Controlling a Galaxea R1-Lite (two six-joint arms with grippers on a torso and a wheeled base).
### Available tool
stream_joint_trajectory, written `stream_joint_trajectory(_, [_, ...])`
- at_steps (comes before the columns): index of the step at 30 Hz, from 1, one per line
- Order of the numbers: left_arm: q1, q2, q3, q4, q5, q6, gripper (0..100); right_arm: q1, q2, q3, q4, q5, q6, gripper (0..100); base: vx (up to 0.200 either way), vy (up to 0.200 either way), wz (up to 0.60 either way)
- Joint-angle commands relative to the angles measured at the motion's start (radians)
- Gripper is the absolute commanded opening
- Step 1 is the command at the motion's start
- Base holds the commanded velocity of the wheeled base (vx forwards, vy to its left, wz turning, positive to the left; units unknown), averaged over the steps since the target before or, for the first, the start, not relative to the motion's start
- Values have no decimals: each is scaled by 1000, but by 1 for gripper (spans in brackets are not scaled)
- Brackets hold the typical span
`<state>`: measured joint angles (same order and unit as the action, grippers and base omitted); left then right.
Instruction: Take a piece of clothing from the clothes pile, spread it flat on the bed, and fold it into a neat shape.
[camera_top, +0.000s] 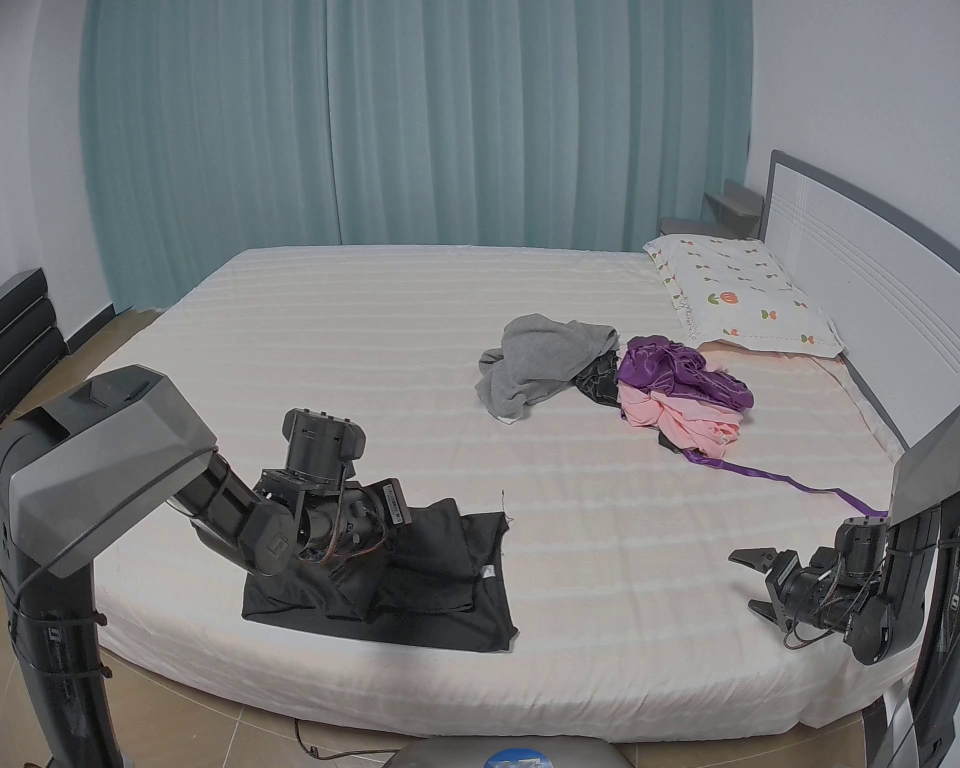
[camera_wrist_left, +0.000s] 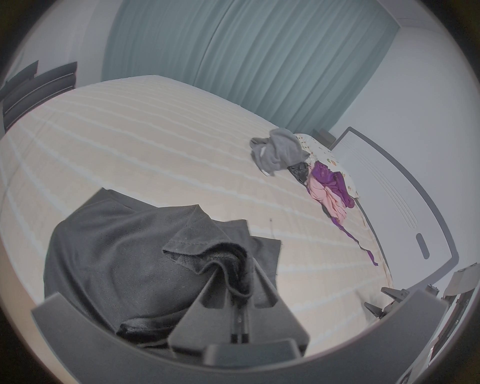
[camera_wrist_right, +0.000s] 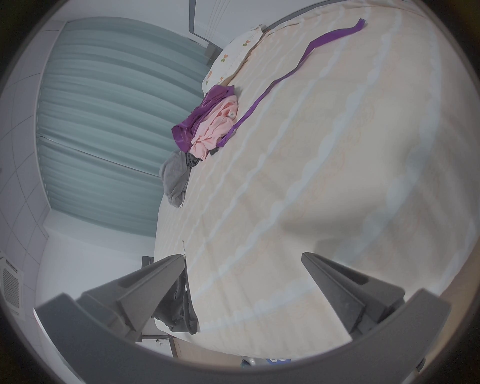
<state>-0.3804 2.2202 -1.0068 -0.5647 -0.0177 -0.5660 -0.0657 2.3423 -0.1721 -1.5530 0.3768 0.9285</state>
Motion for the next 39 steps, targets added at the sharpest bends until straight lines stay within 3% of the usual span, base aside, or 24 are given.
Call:
stream_joint_trajectory(1, [-25, 44, -47, 16, 4, -12, 0, 1, 2, 2, -15, 1, 0, 100, 0, 0, 0])
stream_joint_trajectory(8, [-32, 139, -82, 6, 79, -17, 0, 1, 3, 2, -15, 1, -14, 100, 0, 0, 0])
stream_joint_trajectory(9, [-32, 139, -82, 6, 79, -17, 100, 1, 5, 2, -15, 1, -14, 100, 0, 0, 0])
stream_joint_trajectory(19, [-34, 124, -79, 5, 79, -83, 100, 1, 3, 3, -13, 1, -16, 100, 0, 0, 0])
stream_joint_trajectory(24, [-26, 42, -65, 5, 65, -169, 100, 7, 5, 3, -13, 1, -16, 100, 0, 0, 0])
stream_joint_trajectory(30, [-21, -33, -41, 3, 56, -190, 100, 7, 5, 3, -13, -1, -16, 100, 0, 0, 0])
stream_joint_trajectory(38, [3, -116, 73, 2, -47, -196, 100, 9, 6, 3, -13, -1, -17, 100, 0, 0, 0])
stream_joint_trajectory(39, [34, -142, 122, -17, -93, -213, 100, 7, 6, 3, -13, -1, -17, 100, 0, 0, 0])
